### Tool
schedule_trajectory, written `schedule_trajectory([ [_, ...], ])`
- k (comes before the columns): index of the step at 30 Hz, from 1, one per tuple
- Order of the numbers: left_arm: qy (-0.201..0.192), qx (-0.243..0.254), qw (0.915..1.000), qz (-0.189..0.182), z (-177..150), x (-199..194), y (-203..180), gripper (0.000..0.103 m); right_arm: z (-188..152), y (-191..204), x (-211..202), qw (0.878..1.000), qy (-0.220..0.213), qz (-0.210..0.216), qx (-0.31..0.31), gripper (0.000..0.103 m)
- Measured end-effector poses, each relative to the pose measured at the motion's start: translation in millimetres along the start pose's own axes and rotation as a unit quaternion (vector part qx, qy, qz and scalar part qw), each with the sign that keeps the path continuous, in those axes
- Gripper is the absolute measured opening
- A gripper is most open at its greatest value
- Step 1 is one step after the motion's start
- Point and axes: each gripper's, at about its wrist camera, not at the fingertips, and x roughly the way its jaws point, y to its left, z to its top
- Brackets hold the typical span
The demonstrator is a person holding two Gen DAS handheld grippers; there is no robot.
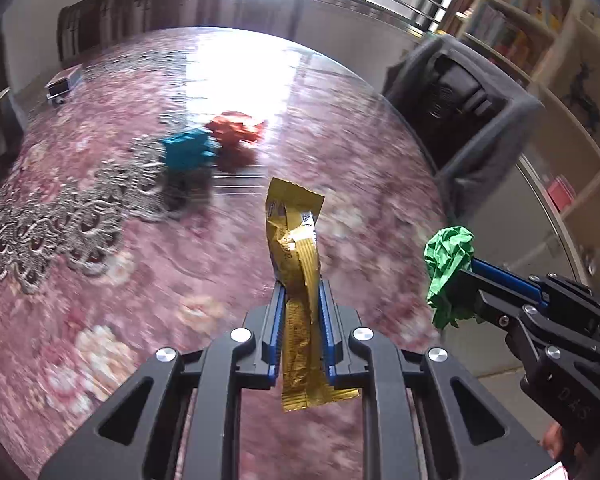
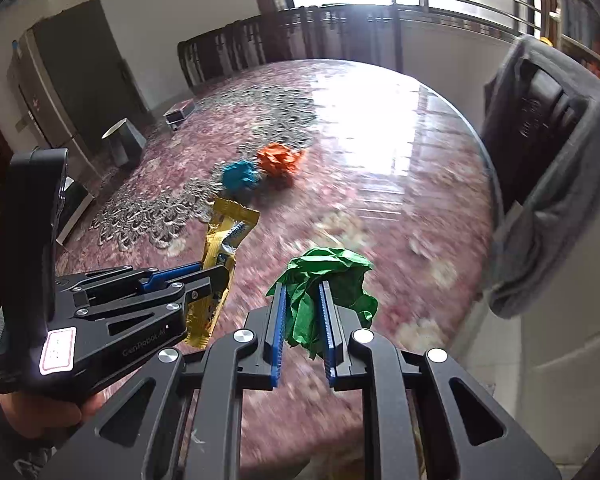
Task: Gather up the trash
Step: 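Carry both items over the bucket and open the right tool to drop the green paper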
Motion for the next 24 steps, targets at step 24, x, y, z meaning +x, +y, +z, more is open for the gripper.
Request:
schedule_trajectory([
  [24,0.115,0.143,0.9780,-0.099,-181.6,15.2,-193.5,0.017,-246.7,-101.5,-99.5,0.983,0.090,-0.074,0.140,0.016],
])
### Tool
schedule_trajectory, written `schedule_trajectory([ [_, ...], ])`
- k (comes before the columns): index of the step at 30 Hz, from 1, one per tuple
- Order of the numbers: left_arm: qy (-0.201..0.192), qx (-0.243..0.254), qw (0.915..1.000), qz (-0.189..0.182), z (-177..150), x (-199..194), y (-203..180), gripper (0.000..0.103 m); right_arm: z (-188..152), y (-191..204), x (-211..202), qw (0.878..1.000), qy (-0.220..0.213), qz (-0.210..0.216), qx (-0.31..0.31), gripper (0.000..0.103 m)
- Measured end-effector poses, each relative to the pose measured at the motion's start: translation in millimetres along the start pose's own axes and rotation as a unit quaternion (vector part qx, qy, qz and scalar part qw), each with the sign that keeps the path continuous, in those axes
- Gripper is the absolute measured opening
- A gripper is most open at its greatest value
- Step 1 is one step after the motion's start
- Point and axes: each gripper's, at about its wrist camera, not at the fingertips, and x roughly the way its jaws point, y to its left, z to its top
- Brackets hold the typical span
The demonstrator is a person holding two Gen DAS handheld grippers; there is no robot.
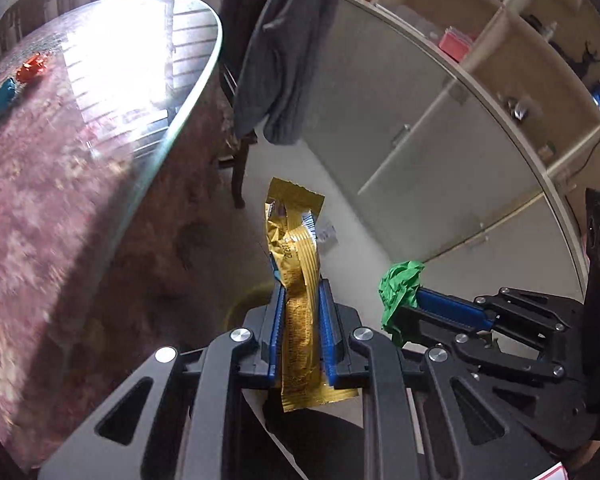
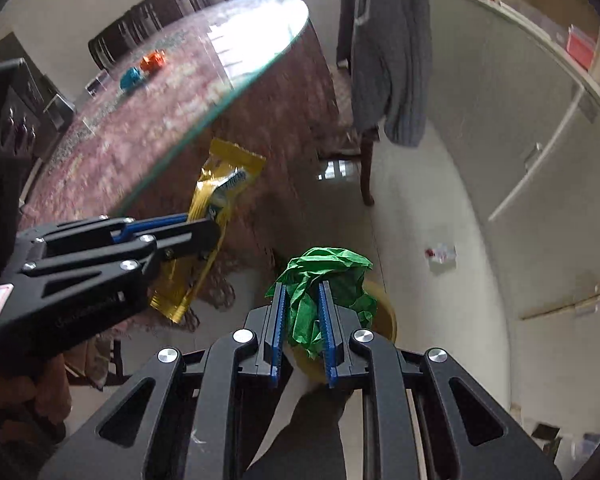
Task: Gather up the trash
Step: 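Carry both items over the bucket and open the right tool to drop the green paper, then open the left tool to drop the yellow wrapper into the bucket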
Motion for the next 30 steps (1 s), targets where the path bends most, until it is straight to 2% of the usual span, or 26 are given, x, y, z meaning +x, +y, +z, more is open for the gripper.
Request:
schedule_trajectory([
  [8,0.023,0.011,0.9997,-0.002,-21.5,13.6,-16.6,0.017,-32.1,-13.5,7.6,1.000,0.024,0.000,0.016,0.017],
  [18,0.025,0.014,0.9996,0.000,-23.3,12.9,-19.0,0.017,-37.1,-12.8,20.0,0.999,0.044,0.004,0.028,0.018],
  [30,0.033,0.016,0.9993,-0.002,-23.7,17.8,-17.7,0.017,-26.4,-29.7,9.0,0.998,0.018,-0.007,0.063,0.018],
])
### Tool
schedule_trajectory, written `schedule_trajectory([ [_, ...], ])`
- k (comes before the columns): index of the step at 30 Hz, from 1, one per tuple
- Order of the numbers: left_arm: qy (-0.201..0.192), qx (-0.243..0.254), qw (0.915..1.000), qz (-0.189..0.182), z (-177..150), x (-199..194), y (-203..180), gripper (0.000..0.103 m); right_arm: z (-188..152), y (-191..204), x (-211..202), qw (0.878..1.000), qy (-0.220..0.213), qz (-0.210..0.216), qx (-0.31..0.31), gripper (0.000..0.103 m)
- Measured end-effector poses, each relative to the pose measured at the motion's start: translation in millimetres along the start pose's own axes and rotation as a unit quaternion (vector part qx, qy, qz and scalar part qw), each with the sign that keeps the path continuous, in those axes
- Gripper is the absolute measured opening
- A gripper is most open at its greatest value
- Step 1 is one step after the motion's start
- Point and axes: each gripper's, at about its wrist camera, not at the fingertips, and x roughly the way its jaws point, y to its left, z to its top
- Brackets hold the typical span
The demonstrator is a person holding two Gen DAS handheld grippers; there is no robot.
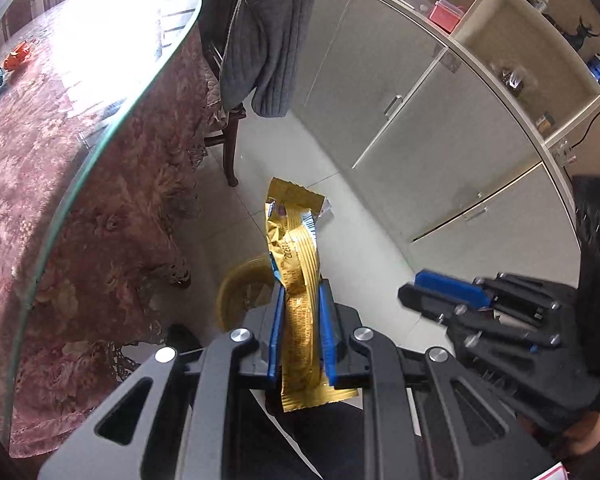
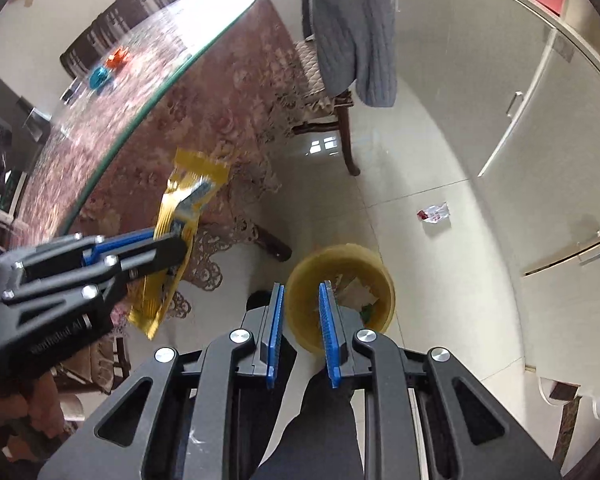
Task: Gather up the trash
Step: 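Open the left tool to drop the yellow wrapper into the bucket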
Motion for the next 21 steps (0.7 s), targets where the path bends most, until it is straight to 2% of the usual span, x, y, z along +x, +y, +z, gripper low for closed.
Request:
schedule_trajectory([
  [6,0.018,0.018,0.9996,-0.013,-3.0,9.7,-7.1,0.017,4.2,-4.7,-4.3,1.000,-0.006,-0.006,0.009,0.018],
  [14,0.067,0.033,0.9964,-0.040,-15.3,35.3,-12.2,0.018,4.7,-11.3,-6.4,1.000,-0.009,-0.009,0.020,0.018],
  [21,0.073,0.046,0.9955,-0.040,-14.0,40.9,-19.2,0.021,5.0,-20.7,-9.0,0.999,-0.012,-0.012,0.031,0.019],
])
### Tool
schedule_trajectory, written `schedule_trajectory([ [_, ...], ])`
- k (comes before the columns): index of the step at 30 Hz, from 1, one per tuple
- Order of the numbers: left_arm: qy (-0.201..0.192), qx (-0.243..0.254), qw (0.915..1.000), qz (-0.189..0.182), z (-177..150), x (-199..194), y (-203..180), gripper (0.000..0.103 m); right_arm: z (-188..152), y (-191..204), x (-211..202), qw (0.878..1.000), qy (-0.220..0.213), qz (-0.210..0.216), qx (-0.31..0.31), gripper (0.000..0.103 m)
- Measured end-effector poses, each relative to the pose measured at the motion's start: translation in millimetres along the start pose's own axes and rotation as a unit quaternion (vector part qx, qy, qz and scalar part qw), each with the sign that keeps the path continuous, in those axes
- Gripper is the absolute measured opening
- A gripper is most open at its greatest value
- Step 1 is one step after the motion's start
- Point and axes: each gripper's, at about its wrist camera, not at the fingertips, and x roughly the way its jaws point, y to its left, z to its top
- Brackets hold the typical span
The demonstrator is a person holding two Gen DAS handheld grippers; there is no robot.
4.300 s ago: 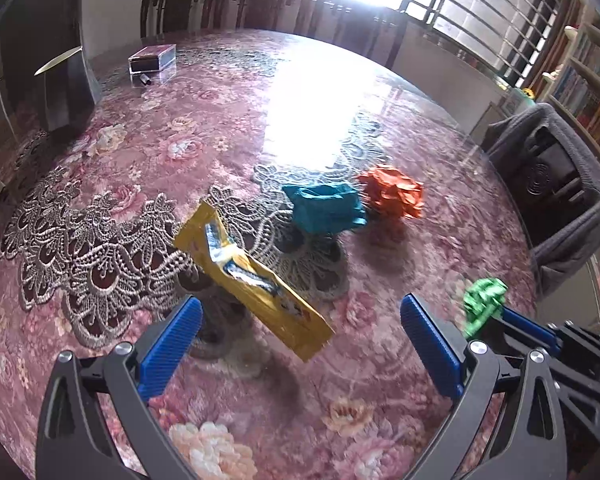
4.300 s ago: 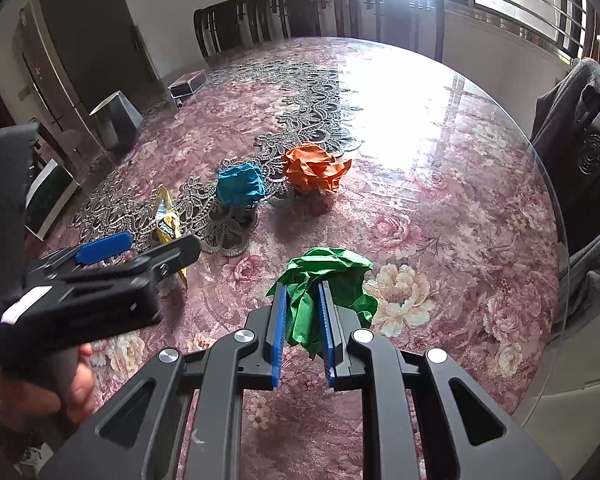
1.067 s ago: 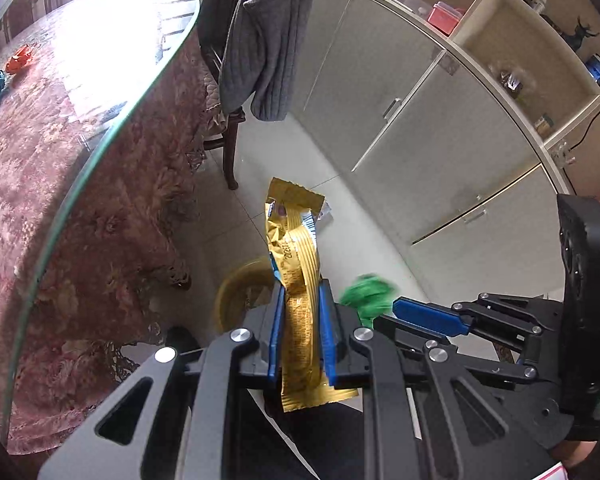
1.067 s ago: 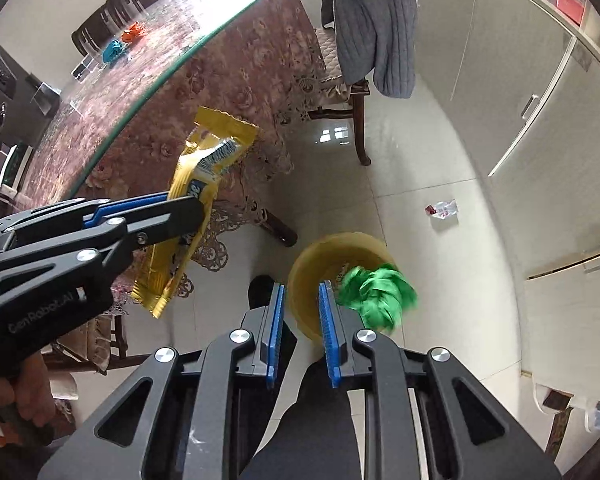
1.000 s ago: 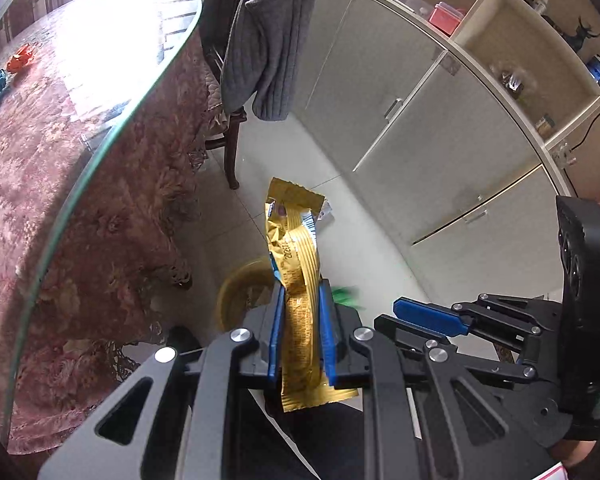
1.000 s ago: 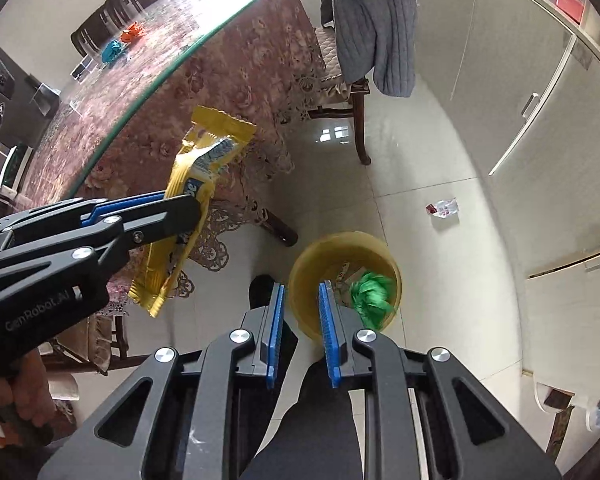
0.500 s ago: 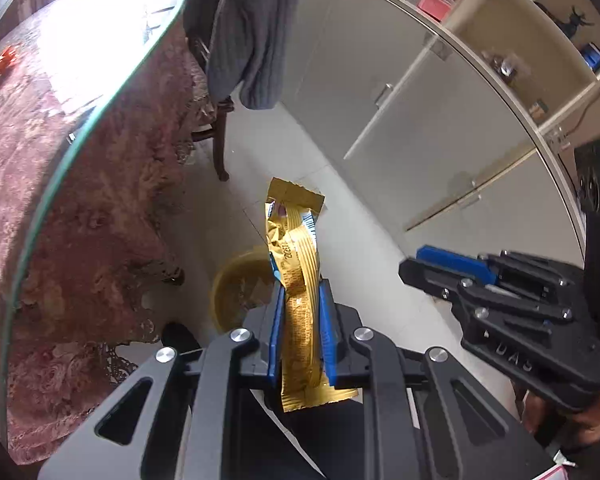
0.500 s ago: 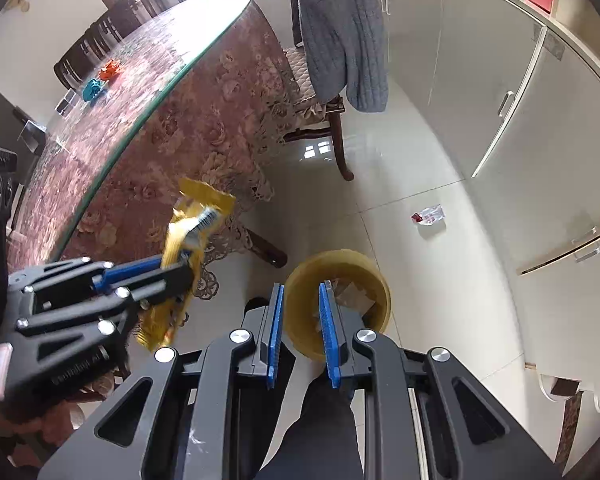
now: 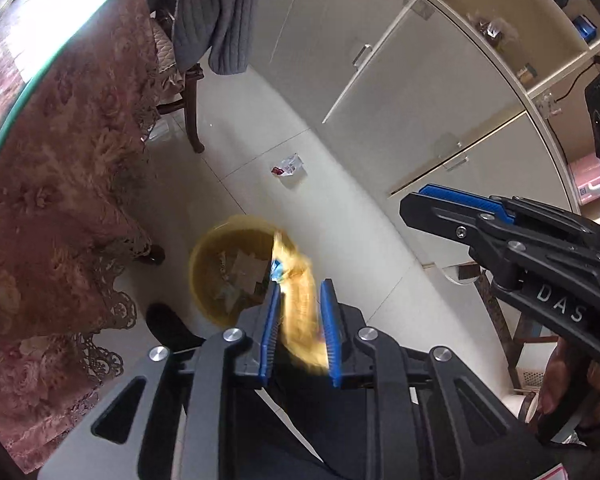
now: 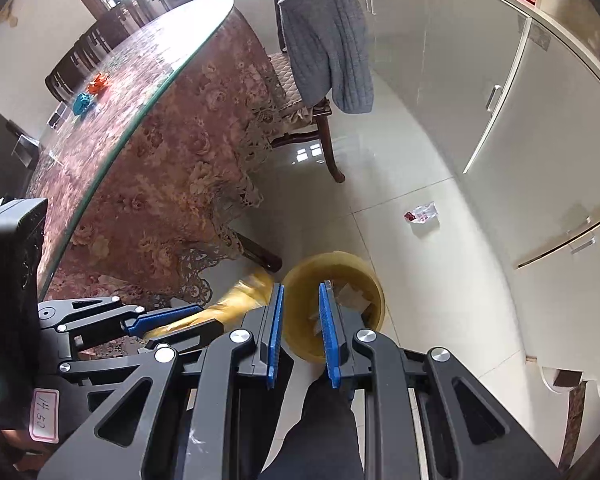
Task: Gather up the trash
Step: 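Open the left tool to drop the yellow wrapper into the bucket, then move both open tools back over the table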
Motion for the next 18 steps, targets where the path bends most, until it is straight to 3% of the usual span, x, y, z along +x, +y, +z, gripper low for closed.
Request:
schedule_trajectory([
  [15,-0.030,-0.003,0.9995,0.009,18.9,-17.2,4.0,0.021,18.7,1.8,-1.6,1.000,-0.008,0.001,-0.009,0.018],
  [18,-0.049,-0.017,0.9985,0.015,27.2,-30.4,12.9,0.030,30.1,12.3,-3.0,1.000,-0.015,0.007,-0.021,0.018],
])
